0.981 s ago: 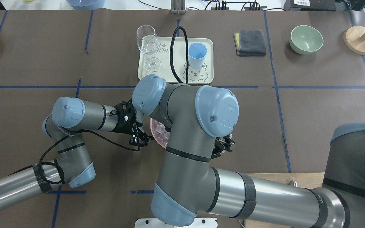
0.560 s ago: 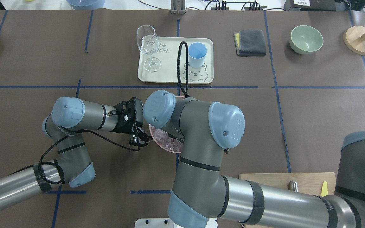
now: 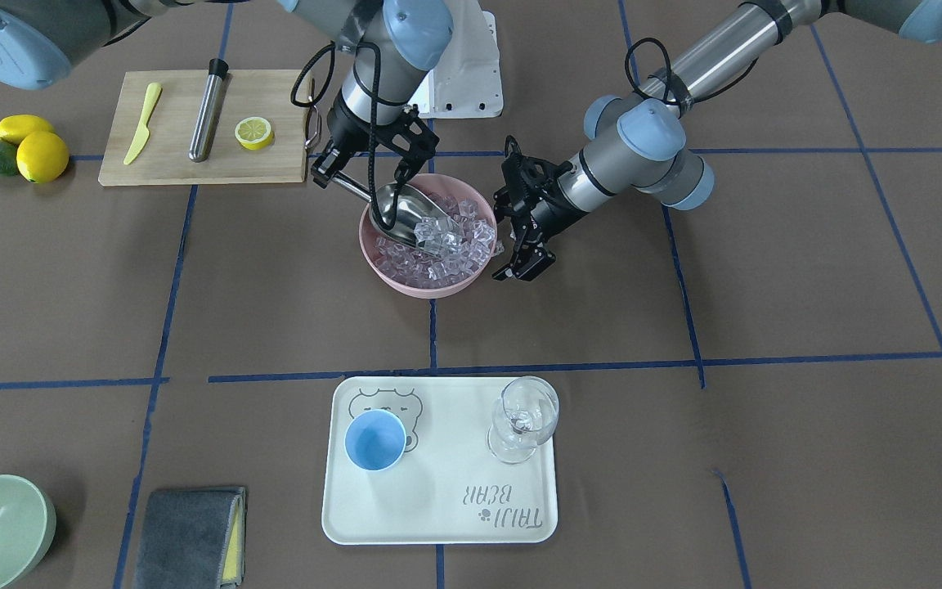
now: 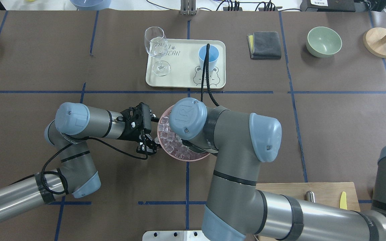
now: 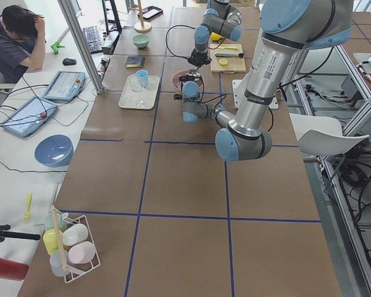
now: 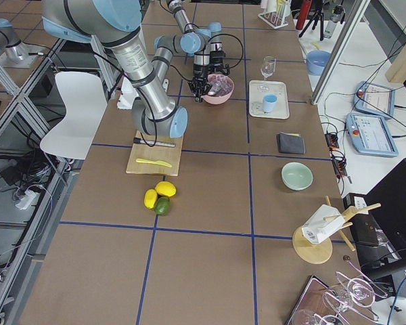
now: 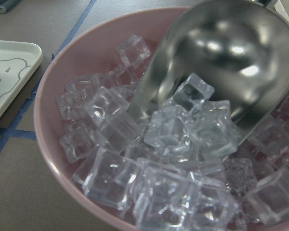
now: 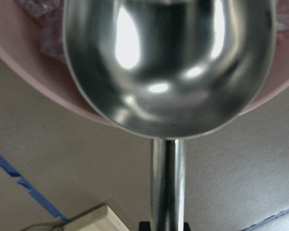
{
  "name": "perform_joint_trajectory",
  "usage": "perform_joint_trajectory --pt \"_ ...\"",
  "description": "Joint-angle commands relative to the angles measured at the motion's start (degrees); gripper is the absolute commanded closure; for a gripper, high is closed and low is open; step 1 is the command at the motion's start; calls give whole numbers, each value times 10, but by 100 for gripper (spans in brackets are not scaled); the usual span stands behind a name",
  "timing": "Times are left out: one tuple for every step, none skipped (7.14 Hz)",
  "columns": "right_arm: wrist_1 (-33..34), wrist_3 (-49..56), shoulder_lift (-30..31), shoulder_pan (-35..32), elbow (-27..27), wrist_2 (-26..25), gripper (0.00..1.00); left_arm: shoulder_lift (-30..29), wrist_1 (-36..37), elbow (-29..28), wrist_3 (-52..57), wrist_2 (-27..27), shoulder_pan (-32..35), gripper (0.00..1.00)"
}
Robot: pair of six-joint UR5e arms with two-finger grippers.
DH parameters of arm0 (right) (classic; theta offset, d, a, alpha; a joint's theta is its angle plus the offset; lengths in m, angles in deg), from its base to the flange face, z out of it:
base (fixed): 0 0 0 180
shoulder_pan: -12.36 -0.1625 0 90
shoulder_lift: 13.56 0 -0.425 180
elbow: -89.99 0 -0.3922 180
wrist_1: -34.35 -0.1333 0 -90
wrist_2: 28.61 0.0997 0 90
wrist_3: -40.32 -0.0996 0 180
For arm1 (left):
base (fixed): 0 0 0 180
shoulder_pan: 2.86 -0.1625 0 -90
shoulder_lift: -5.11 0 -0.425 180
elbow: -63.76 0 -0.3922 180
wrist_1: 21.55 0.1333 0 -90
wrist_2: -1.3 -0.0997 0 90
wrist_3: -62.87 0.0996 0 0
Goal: Put ice in cup with scoop
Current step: 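Dig scoop into ice cubes with right gripper while left steadies bowl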
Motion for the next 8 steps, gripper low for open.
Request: perform_joint_trajectory --pt "-24 -2 21 -4 28 1 100 0 -1 0 0 0 0 0" --pt "-48 -19 23 -6 29 4 100 0 0 0 0 0 0 0" --pt "-77 -27 41 -8 40 5 100 0 0 0 0 0 0 0" --pt "-111 -34 71 -11 68 6 100 0 0 0 0 0 0 0" --pt "-118 -45 78 -18 83 11 100 0 0 0 0 0 0 0" --pt "-119 -53 78 -27 91 22 100 0 0 -1 0 0 -1 0" --pt "-119 -56 80 -40 102 37 100 0 0 -1 0 0 0 0" --pt "-119 -68 84 -61 112 64 100 0 0 0 0 0 0 0"
